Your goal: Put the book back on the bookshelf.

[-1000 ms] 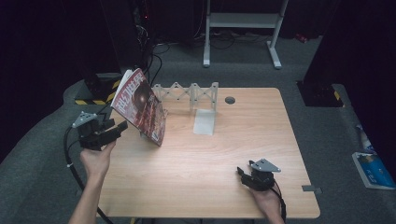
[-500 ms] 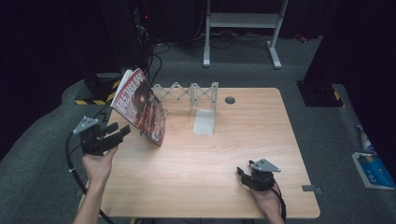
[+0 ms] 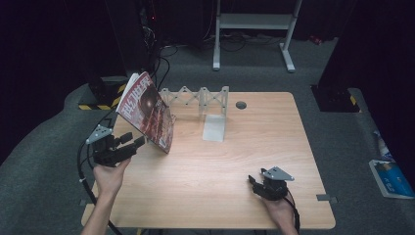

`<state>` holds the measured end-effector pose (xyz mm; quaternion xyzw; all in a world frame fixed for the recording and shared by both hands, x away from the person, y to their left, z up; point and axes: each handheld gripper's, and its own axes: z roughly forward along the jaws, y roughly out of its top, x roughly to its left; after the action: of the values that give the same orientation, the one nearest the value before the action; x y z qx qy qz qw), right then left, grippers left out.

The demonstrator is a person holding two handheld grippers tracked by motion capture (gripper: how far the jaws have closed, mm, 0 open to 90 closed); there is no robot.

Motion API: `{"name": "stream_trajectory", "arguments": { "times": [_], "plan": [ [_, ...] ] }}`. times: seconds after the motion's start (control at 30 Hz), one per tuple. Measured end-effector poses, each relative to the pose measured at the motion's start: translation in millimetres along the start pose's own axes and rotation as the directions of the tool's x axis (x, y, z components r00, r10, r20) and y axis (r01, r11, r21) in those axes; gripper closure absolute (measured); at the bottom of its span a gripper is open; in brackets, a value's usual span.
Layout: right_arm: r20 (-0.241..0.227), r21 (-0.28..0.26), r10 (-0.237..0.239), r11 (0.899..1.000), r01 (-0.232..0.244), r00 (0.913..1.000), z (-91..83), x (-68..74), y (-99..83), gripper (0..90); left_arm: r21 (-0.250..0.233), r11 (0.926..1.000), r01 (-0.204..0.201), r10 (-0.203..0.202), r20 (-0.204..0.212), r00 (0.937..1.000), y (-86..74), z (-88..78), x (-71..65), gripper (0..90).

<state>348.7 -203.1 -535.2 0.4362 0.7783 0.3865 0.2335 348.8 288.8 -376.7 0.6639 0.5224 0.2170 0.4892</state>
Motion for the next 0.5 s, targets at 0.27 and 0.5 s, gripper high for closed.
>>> {"name": "stream_trajectory", "arguments": {
  "times": [0.27,0.5],
  "plan": [
    [0.000,0.000,0.001,1.000,-0.001,1.0000,0.0,0.0,0.0,40.5,0.010,0.9998,-0.020,0.019,0.022,0.9996,-1.5,6.6,-10.6,43.5],
    [0.001,0.000,-0.001,1.000,0.001,1.0000,0.0,0.0,0.0,40.4,0.017,0.9997,-0.020,0.019,0.051,0.9985,-2.9,13.1,-17.3,43.0]
  ]
}}
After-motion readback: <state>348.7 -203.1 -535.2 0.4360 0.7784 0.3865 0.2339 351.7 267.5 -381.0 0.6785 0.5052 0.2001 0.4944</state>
